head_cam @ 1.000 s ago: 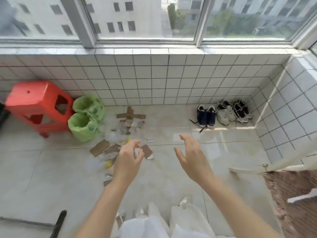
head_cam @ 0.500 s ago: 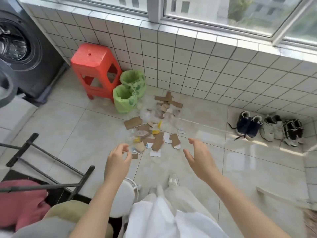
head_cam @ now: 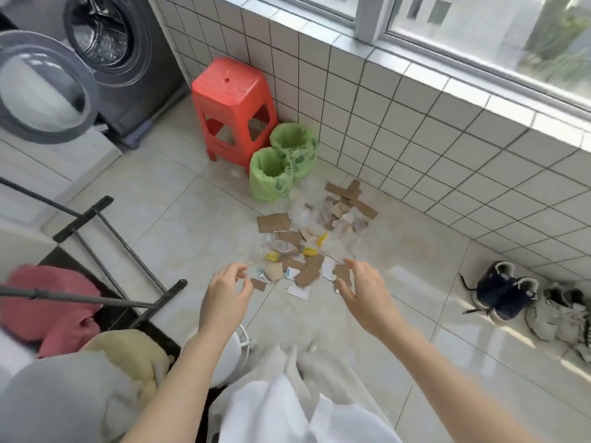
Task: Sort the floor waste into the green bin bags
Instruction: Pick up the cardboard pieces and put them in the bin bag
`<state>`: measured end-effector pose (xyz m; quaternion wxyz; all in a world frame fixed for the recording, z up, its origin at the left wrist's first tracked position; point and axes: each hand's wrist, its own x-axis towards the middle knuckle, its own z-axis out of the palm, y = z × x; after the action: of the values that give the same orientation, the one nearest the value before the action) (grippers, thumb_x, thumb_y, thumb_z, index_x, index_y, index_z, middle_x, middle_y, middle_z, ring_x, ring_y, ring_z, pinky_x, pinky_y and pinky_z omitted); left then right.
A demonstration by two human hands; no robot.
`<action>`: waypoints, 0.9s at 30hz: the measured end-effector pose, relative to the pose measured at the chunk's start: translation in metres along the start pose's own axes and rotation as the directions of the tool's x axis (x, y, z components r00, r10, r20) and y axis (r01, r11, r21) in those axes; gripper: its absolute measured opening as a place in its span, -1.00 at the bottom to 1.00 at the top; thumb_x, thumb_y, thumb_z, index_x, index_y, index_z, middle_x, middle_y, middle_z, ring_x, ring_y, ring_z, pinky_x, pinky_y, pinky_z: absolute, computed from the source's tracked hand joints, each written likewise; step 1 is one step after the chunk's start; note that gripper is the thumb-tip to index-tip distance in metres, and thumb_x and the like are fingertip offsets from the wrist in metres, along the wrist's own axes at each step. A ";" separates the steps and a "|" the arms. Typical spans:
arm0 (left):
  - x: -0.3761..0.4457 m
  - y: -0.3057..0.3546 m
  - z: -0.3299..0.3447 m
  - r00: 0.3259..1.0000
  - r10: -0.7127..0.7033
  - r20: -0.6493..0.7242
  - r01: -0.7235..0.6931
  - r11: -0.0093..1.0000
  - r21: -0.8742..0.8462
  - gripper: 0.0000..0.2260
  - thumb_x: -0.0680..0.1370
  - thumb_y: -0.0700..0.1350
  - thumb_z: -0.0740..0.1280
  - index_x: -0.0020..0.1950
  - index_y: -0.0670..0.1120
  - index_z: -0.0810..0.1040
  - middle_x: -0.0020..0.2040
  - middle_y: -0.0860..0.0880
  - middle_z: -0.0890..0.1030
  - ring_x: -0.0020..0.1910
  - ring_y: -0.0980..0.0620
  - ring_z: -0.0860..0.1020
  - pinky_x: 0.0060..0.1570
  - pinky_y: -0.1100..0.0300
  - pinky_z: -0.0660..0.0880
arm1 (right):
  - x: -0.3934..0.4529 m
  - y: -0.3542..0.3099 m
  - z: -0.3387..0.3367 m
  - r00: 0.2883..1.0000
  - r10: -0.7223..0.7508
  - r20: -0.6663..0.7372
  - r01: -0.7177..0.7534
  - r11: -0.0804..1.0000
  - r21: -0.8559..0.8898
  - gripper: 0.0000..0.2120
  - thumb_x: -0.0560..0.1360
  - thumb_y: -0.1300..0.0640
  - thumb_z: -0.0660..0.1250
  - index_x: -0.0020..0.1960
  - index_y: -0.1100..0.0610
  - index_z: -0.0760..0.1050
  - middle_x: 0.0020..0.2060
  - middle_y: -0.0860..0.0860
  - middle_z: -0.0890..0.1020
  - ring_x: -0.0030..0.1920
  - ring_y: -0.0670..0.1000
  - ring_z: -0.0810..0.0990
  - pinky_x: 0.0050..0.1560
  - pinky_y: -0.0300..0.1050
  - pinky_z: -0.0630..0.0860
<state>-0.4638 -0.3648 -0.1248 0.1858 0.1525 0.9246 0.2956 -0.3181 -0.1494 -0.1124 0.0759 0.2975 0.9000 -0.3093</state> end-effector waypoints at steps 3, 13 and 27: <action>0.004 0.001 0.001 0.999 -0.044 -0.025 0.044 0.999 -0.012 -0.81 0.52 -0.19 0.29 0.11 -0.04 0.51 -0.05 0.08 0.54 0.02 0.04 0.47 -0.05 0.19 0.35 | 0.019 -0.003 -0.006 0.999 -0.045 0.017 0.046 0.999 -0.023 -0.57 0.60 -0.01 0.13 0.42 0.11 0.25 0.29 0.02 0.43 0.33 0.06 0.35 0.29 -0.13 0.29; 0.050 -0.021 -0.015 0.993 -0.115 -0.027 0.114 0.993 -0.035 -0.81 0.50 -0.19 0.29 0.10 -0.01 0.50 -0.05 0.07 0.55 0.00 0.03 0.49 -0.04 0.17 0.39 | 0.079 -0.035 0.001 0.995 -0.081 0.058 0.085 0.995 -0.057 -0.57 0.61 -0.02 0.11 0.42 0.14 0.24 0.28 0.05 0.44 0.31 0.08 0.37 0.27 -0.09 0.33; 0.170 -0.058 -0.048 0.986 -0.027 0.167 0.018 0.998 0.055 -0.80 0.51 -0.15 0.27 0.12 -0.03 0.51 -0.05 0.07 0.57 -0.01 0.02 0.52 -0.04 0.18 0.41 | 0.136 -0.075 0.046 0.987 0.155 0.050 -0.156 0.987 0.022 -0.59 0.58 -0.01 0.14 0.39 0.09 0.27 0.23 0.03 0.48 0.26 0.08 0.40 0.25 -0.06 0.34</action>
<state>-0.6451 -0.3665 -0.1667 0.2619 0.1713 0.9150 0.2546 -0.4743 -0.1578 -0.1538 0.1179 0.3603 0.8679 -0.3211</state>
